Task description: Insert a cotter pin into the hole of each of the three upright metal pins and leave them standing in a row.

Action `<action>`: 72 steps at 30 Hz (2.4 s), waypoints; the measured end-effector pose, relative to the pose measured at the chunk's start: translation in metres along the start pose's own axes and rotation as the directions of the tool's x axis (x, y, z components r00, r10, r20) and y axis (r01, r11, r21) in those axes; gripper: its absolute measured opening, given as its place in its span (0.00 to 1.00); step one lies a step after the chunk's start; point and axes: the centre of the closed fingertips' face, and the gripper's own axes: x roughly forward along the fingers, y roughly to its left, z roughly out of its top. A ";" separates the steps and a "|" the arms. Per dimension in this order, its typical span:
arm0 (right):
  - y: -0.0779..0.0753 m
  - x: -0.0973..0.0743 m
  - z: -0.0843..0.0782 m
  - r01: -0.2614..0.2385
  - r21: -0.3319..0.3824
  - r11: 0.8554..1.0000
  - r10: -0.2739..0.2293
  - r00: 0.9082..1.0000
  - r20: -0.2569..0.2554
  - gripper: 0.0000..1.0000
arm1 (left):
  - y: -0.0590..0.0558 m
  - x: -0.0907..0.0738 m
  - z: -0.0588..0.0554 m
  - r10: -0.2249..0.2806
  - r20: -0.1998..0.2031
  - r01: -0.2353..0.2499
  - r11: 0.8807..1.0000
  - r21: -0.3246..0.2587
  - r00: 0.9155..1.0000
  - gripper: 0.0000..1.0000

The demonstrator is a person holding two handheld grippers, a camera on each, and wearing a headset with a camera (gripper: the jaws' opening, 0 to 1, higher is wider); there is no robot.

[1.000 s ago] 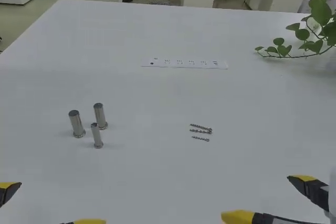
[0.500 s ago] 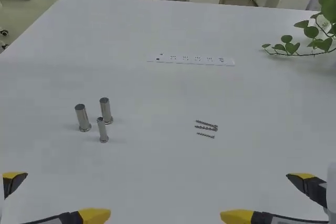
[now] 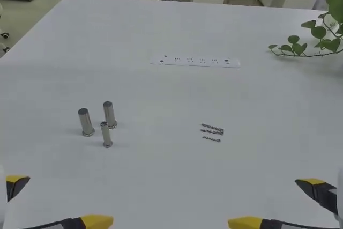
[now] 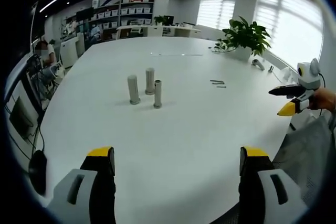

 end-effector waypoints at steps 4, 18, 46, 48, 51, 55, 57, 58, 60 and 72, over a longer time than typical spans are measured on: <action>0.000 -0.001 0.001 0.004 0.005 1.000 -0.004 1.000 0.004 1.00 | 0.001 0.001 0.000 -0.006 -0.008 0.006 1.000 0.001 1.000 0.99; -0.005 -0.002 -0.003 0.026 0.003 1.000 -0.026 1.000 -0.015 1.00 | 0.002 0.011 0.011 -0.033 -0.003 0.033 0.999 0.010 0.999 0.99; -0.003 0.000 -0.006 0.040 0.013 0.999 -0.040 0.999 -0.027 0.96 | 0.002 0.062 0.035 -0.108 -0.037 0.111 0.989 0.097 0.993 0.73; -0.003 0.000 -0.007 0.040 0.011 0.999 -0.039 0.999 -0.032 0.96 | 0.003 0.066 0.037 -0.110 -0.041 0.114 0.988 0.108 0.993 0.72; -0.004 0.000 -0.009 0.045 0.003 0.999 -0.045 0.998 -0.040 0.96 | 0.004 0.070 0.039 -0.113 -0.044 0.117 0.987 0.113 0.993 0.70; -0.003 0.000 -0.009 0.041 0.011 0.999 -0.040 0.998 -0.041 0.96 | 0.012 0.077 0.047 -0.086 -0.030 0.089 0.988 0.125 0.996 0.66; -0.003 0.001 -0.010 0.041 0.014 0.999 -0.041 0.998 -0.041 0.96 | 0.014 0.080 0.049 -0.083 -0.026 0.086 0.988 0.127 0.996 0.64; -0.003 0.001 -0.011 0.041 0.016 0.999 -0.041 0.998 -0.043 0.96 | 0.015 0.082 0.051 -0.087 -0.022 0.089 0.989 0.120 0.996 0.63; -0.003 0.002 -0.012 0.041 0.021 0.999 -0.040 0.998 -0.049 0.96 | 0.017 0.086 0.052 -0.086 -0.022 0.088 0.991 0.103 0.996 0.63; -0.007 0.003 -0.016 0.060 0.028 0.998 -0.058 0.997 -0.059 0.95 | 0.019 0.103 0.061 -0.086 -0.029 0.089 0.988 0.129 0.996 0.61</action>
